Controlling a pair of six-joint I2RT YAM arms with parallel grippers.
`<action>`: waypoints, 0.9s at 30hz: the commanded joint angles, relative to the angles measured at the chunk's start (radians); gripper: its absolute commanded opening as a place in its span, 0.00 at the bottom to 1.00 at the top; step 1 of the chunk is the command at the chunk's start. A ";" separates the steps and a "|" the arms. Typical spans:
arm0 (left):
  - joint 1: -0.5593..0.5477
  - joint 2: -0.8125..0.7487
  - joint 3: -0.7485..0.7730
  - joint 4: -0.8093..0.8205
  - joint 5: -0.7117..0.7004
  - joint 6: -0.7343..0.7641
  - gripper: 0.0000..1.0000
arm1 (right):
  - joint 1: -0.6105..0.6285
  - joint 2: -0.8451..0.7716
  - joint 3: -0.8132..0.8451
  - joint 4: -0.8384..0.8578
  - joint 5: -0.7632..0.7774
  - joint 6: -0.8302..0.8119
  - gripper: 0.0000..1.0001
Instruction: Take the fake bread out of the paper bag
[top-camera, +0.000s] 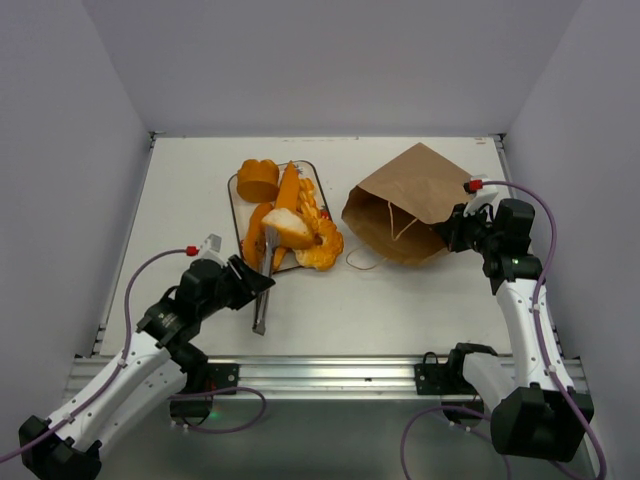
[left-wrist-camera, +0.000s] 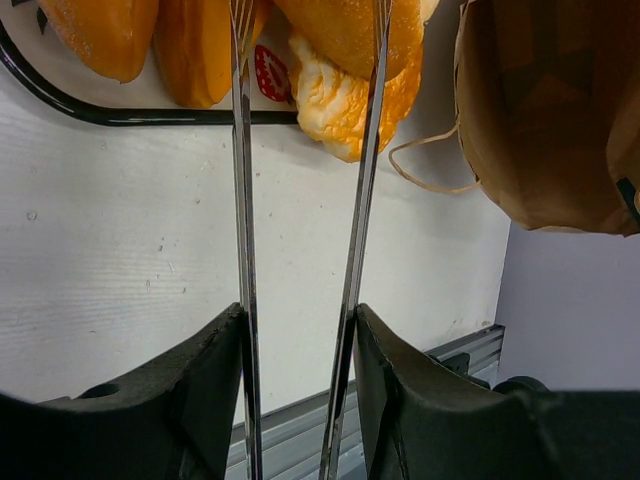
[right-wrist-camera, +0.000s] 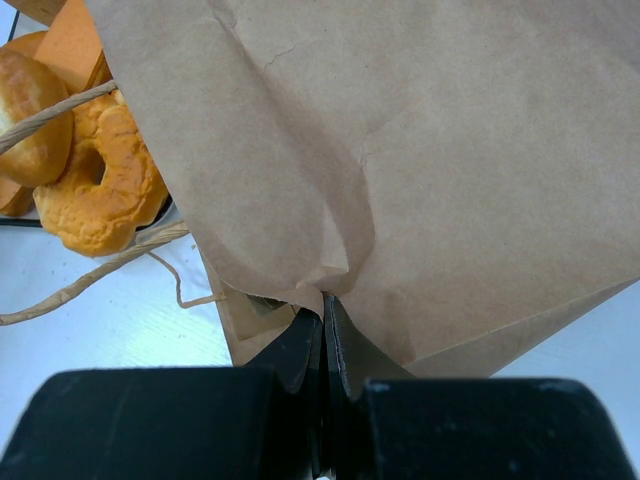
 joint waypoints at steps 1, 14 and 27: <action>0.007 -0.015 0.022 -0.010 -0.008 -0.019 0.49 | -0.004 -0.021 -0.003 0.012 -0.008 -0.004 0.00; 0.005 -0.080 0.153 -0.096 -0.034 0.064 0.47 | -0.005 -0.018 -0.001 0.012 -0.012 -0.009 0.00; 0.007 -0.078 0.152 0.040 0.210 0.200 0.18 | -0.005 -0.012 -0.003 0.012 -0.006 -0.014 0.00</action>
